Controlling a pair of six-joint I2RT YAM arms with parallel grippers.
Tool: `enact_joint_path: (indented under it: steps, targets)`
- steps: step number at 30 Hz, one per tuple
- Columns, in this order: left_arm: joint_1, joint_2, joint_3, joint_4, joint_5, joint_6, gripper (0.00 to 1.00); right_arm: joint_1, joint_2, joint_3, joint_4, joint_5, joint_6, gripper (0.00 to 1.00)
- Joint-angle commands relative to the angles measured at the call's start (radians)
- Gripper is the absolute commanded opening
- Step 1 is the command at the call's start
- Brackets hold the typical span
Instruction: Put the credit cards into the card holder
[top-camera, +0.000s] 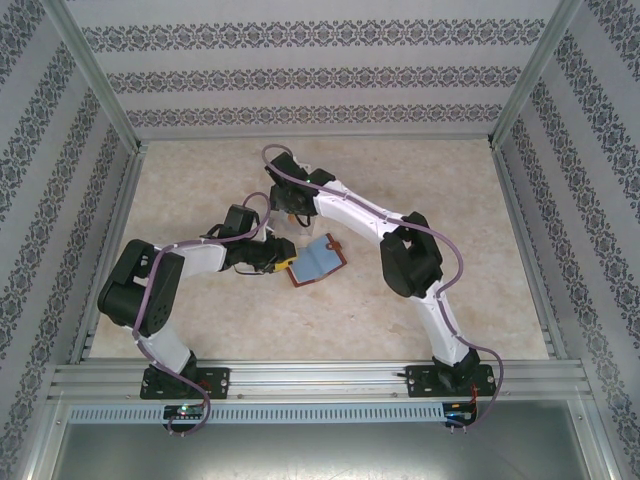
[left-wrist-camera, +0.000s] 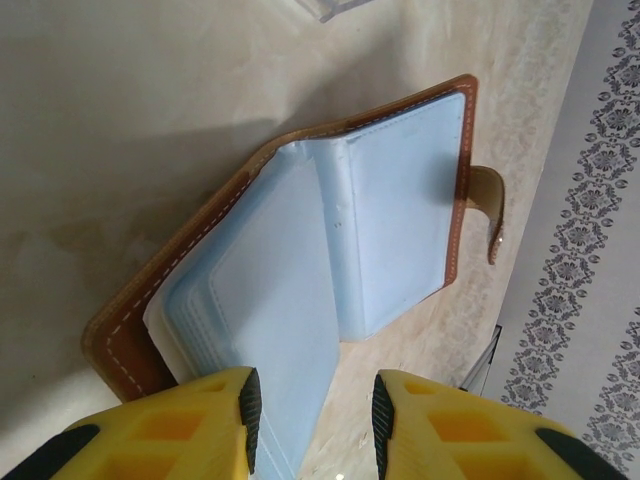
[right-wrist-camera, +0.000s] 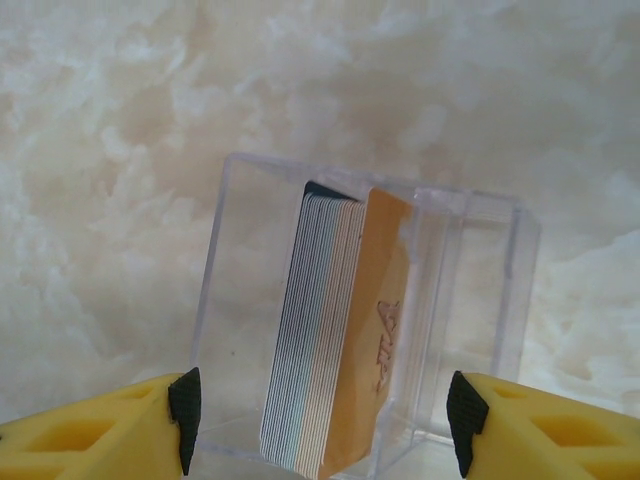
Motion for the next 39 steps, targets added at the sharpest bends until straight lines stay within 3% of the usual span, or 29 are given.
enact_joint_path:
  steps: [1,9,20,39]
  targets:
    - [0.011,0.014,-0.011,0.032,0.024,0.018,0.38,0.002,0.057,0.049,-0.050,0.045,-0.001,0.68]
    - [0.013,0.015,-0.013,0.040,0.027,0.015,0.38,0.015,0.167,0.190,-0.098,0.034,-0.018,0.67]
    - [0.013,0.009,-0.020,0.051,0.019,0.007,0.38,0.028,0.182,0.207,-0.091,0.067,-0.063,0.52]
    - [0.013,-0.031,-0.048,0.058,-0.004,-0.003,0.38,0.031,0.158,0.207,-0.052,0.027,-0.059,0.44]
